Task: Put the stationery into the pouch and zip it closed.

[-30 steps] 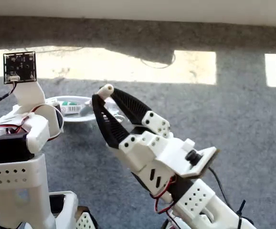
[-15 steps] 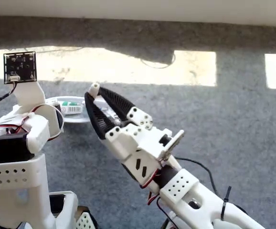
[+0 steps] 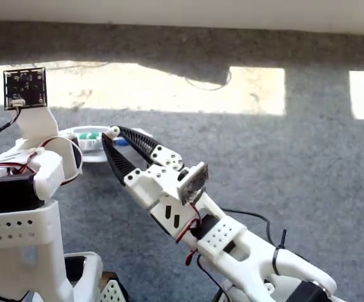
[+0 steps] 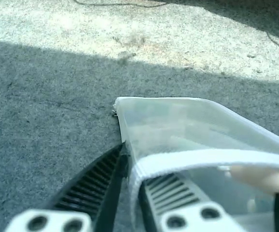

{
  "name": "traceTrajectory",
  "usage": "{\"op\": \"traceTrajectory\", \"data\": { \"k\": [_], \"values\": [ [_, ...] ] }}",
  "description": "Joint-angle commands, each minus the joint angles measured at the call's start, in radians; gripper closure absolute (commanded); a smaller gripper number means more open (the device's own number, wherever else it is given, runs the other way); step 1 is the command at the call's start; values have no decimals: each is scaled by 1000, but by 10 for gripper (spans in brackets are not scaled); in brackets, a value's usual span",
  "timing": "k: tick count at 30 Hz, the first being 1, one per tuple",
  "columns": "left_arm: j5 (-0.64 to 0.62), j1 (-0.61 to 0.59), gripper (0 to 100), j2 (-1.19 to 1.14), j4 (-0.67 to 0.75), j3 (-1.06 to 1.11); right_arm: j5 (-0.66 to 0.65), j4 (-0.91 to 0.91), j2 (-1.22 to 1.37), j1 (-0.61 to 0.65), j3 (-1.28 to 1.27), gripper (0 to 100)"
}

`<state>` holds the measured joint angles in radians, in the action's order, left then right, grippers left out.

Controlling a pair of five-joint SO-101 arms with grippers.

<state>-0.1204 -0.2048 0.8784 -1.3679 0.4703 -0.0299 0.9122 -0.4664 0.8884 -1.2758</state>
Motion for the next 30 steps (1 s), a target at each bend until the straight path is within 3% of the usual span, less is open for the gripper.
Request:
{"op": "traceTrajectory", "data": {
  "k": [1, 8, 13, 18, 20, 30],
  "values": [
    [5, 21, 990, 1, 0, -22, -34, -36, 99, 13, 35, 995],
    [5, 21, 990, 1, -2, -22, -34, -438, 150, 8, 217, 995],
    [5, 21, 991, 1, -2, -22, -34, -559, 101, 8, 259, 981],
    [5, 19, 991, 1, -2, -21, -32, -648, -16, 8, 255, 758],
    [5, 19, 991, 1, -2, -21, -32, -708, -82, 8, 248, 717],
    [5, 19, 991, 1, -2, -21, -32, -1003, -493, -41, 232, 749]
  ]
}}
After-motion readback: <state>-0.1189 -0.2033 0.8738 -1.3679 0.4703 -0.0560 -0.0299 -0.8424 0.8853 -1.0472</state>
